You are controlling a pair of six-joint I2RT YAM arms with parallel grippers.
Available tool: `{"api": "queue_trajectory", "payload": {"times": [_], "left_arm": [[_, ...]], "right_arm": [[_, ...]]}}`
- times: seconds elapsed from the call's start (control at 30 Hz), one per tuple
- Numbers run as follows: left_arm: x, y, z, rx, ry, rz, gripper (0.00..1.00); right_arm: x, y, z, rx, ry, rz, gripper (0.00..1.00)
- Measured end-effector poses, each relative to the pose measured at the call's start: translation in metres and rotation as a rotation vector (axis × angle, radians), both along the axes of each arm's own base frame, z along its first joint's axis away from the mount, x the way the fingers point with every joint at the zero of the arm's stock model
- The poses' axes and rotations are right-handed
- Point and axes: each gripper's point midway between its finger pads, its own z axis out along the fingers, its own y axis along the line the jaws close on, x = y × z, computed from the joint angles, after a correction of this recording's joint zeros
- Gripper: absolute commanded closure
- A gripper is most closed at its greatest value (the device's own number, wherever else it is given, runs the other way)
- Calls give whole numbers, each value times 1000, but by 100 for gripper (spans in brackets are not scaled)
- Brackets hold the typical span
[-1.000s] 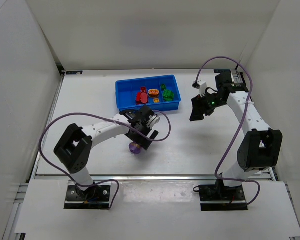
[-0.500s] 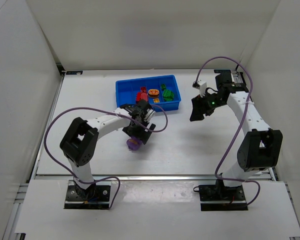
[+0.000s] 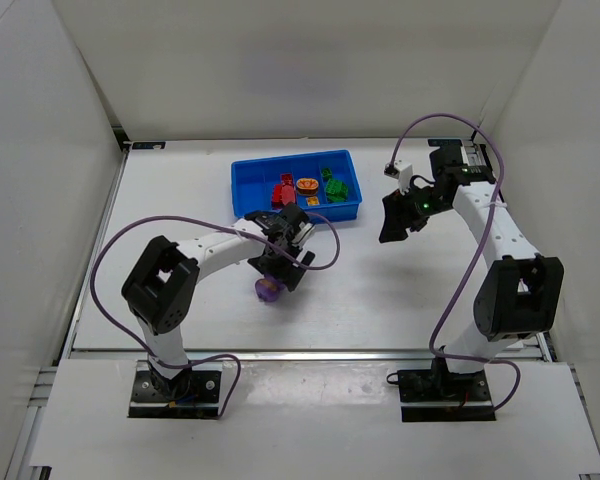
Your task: Sort the legos into containers by color
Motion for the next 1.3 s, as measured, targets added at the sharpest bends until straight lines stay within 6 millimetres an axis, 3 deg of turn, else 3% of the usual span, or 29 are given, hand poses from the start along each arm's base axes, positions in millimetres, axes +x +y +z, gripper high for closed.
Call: {"api": "queue_trajectory", "payload": {"times": [0.8, 1.3], "left_arm": [[10, 12, 0, 43, -38, 23, 1], [19, 6, -5, 37, -38, 27, 1]], "right_arm": [[2, 3, 0, 15, 3, 11, 29], [1, 3, 0, 20, 6, 13, 29]]}}
